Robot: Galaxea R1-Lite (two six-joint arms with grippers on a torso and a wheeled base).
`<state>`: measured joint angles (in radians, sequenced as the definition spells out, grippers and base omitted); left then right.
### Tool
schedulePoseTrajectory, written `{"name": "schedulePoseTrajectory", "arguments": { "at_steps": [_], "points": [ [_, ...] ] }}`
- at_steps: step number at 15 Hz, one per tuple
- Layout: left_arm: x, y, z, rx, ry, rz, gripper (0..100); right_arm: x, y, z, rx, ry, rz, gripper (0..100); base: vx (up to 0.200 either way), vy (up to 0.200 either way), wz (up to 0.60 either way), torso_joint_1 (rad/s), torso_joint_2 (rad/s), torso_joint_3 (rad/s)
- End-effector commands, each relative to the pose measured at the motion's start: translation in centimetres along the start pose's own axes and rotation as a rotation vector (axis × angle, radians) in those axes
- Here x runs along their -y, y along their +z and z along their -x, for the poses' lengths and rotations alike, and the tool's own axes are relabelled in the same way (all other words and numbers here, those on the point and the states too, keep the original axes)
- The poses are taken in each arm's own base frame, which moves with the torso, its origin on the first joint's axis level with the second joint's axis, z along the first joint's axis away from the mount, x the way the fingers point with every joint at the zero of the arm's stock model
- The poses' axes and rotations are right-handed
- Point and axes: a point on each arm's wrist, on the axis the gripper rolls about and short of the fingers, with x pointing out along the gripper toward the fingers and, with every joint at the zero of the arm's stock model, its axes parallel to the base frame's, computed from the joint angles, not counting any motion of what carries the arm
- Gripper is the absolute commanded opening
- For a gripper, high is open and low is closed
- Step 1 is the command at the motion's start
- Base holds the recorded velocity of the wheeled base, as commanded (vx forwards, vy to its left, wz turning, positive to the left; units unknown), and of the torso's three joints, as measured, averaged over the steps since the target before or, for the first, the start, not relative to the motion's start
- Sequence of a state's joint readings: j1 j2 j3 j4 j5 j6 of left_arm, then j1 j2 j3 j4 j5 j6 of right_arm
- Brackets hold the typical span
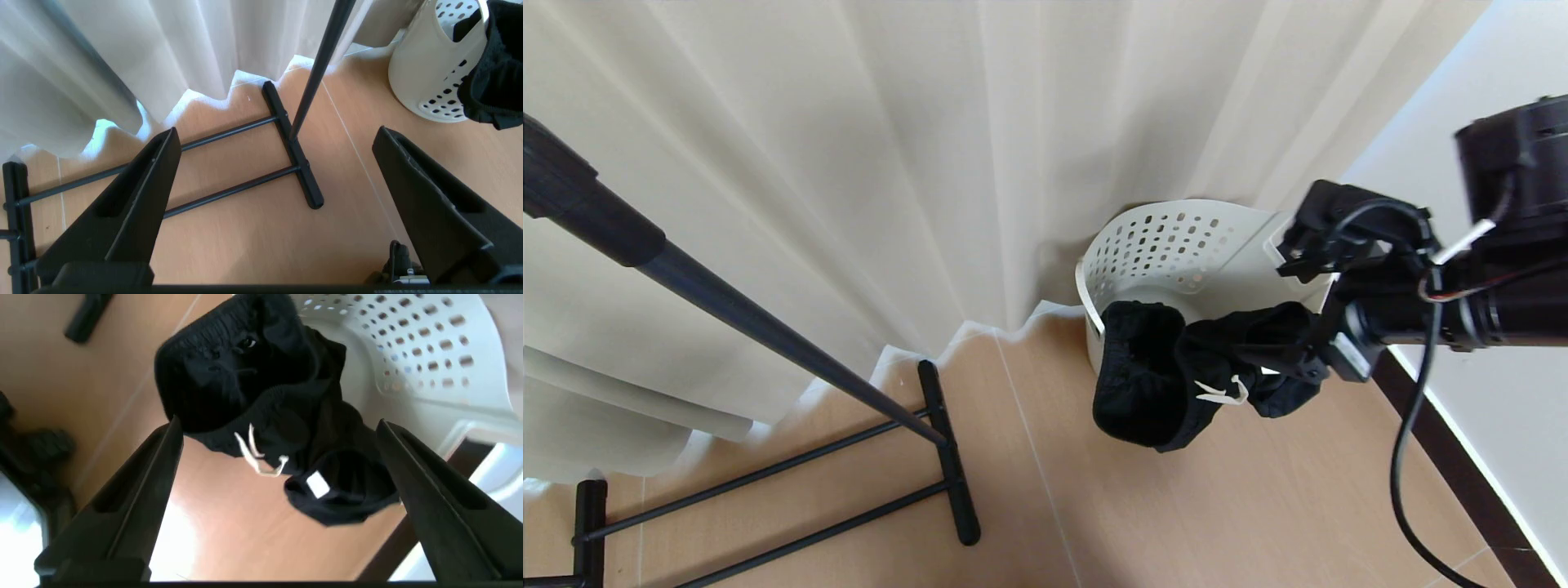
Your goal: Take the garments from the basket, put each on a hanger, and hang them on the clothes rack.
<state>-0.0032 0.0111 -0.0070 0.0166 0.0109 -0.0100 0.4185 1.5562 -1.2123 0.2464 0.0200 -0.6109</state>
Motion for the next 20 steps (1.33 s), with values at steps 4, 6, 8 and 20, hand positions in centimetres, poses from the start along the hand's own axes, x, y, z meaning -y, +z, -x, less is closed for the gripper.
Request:
{"name": "schedulePoseTrajectory", "arguments": {
  "at_steps": [4,6,8,20],
  "points": [
    [0.0,0.0,0.0,-0.001,0.000,0.001,100,-0.6,3.2,-12.5,-0.176,-0.018,0.243,100,0.000,0.000,0.00,0.000,0.00,0.000],
    [0.0,0.0,0.0,-0.001,0.000,0.001,100,-0.3,3.7,-15.0,-0.207,-0.071,0.247,100,0.000,0.000,0.00,0.000,0.00,0.000],
    [0.0,0.0,0.0,-0.001,-0.002,0.001,100,0.2,4.1,-17.6,-0.218,-0.116,0.243,100,0.000,0.000,0.00,0.000,0.00,0.000],
    [0.0,0.0,0.0,-0.001,0.000,0.001,100,2.2,2.8,-24.3,-0.213,-0.213,0.197,100,0.000,0.000,0.00,0.000,0.00,0.000]
  ]
}}
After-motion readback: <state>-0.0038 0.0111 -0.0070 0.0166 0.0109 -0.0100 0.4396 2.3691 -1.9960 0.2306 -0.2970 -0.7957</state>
